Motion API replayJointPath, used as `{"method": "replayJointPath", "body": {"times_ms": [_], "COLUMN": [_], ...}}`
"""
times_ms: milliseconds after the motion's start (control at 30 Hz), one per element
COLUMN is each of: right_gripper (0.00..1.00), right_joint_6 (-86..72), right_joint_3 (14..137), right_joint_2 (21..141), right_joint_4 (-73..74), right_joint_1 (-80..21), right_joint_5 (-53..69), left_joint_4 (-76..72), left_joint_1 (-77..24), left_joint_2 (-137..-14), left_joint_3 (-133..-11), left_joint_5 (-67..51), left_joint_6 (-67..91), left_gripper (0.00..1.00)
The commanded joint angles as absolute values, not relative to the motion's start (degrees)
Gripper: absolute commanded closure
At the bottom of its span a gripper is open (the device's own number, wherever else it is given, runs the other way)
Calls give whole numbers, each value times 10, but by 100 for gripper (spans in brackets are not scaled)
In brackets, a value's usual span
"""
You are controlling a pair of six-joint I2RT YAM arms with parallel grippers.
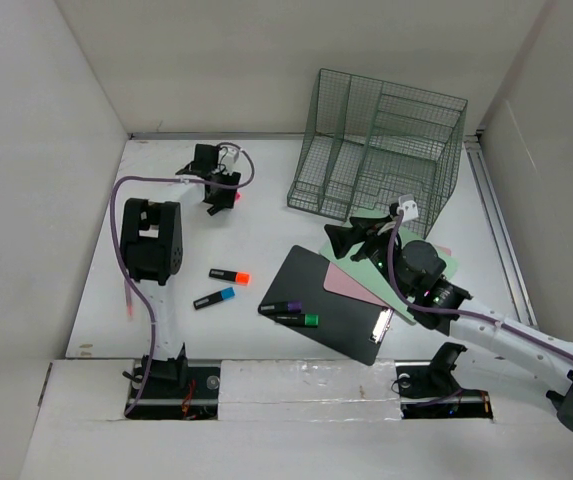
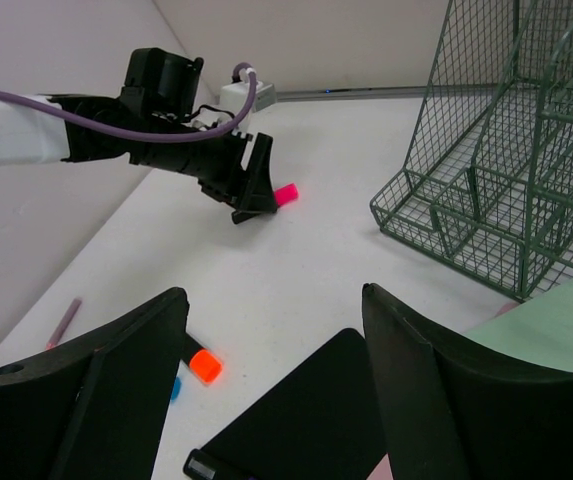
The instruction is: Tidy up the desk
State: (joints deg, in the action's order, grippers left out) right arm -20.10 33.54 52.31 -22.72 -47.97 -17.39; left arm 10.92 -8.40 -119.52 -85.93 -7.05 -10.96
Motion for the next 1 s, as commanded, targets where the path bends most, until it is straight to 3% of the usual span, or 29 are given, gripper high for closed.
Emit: {"method": "replayJointPath", "body": {"times_ms": [0,33,67,200,433,567,767,967], "right_gripper": [25,25,25,26,26,26,27,32], "right_joint_6": [-194,-194,-196,-197,-196,-194,-193,-197], "right_joint_3": [347,348,348,347,351,353,369,364], "right_joint_2": [519,519,519,521,541,554,584,584], "right_joint_4": [-249,-247,-246,-247,-248,-251,-233,-231], "right_joint_1": [-476,-476,-476,-476,-476,-476,-476,-471], "right_joint_5": [-178,-178,-180,-180,-182,-185,-203,-255], "left_joint_4": [104,104,105,97,100,77,-34,-153], "left_joint_1": [-101,-101,-111,-116,-116,-116,-131,-237], "left_joint_2": [-1194,-1197,-1207,-1202,-1189,-1139,-1075,-1038], "left_joint_3": [-849,-846,-846,-846,-883,-901,-882,-838], "left_joint_5": [-49,-41,-16,-5,40,4,-164,-169], "left_joint_6": [-115,-117,-117,-97,-36,40,198,228], "left_gripper": [49,50,57,99,100,100,100,100]}}
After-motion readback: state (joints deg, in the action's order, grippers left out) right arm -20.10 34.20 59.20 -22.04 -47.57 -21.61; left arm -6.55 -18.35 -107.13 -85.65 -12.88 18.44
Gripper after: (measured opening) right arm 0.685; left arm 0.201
